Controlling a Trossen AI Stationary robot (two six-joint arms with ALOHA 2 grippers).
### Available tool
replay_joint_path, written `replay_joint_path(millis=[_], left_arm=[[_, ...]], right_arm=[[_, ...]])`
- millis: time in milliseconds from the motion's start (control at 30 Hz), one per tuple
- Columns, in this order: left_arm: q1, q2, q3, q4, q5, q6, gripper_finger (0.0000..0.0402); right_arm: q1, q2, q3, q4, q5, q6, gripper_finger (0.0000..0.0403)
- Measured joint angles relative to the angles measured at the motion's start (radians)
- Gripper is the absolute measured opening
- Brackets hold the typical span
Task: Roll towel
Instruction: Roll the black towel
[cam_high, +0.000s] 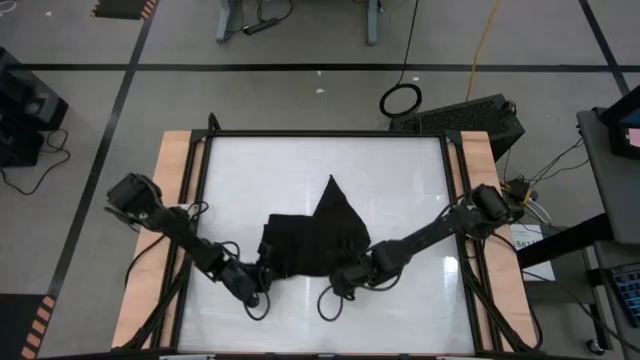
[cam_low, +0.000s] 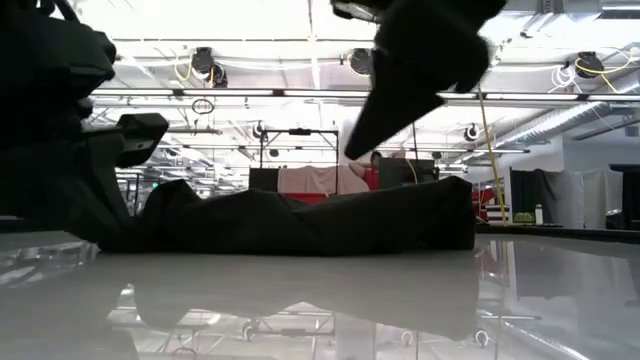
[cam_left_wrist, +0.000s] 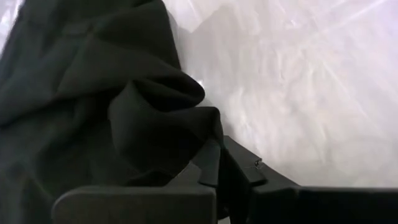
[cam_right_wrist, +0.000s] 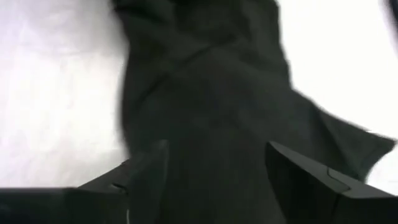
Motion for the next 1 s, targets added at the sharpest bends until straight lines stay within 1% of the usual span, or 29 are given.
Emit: replay_joint_path(millis=[133,367,500,767,867,1000], left_arm=[[-0.011,0.019,0.001,0.005,-0.005,-0.041,0.0013],[-0.033,0.020,0.001,0.003,-0.014,-0.084,0.0015],[-0.050,0.021,0.001,-0.002,-0.014,-0.107,0.0016],[-0.092,0.003,0.000,-0.018,-0.023,-0.110,0.0017],[-0.091,0.002,0.001,-0.031,-0.025,-0.130,0.0017],[-0.091,0.001,0.002,-0.056,-0.030,-0.154,0.0017]], right_arm=[[-0.071,0.000,0.000,0.084,-0.030,-0.071,0.0235],[-0.224,0.000,0.000,0.253,-0.278,-0.176,0.0206],[-0.303,0.000,0.000,0.264,-0.379,-0.198,0.0195],[-0.411,0.000,0.000,0.135,-0.396,-0.247,0.0183],[-0.461,0.000,0.000,0.093,-0.366,-0.242,0.0179],[-0.528,0.000,0.000,0.086,-0.371,-0.209,0.0174]])
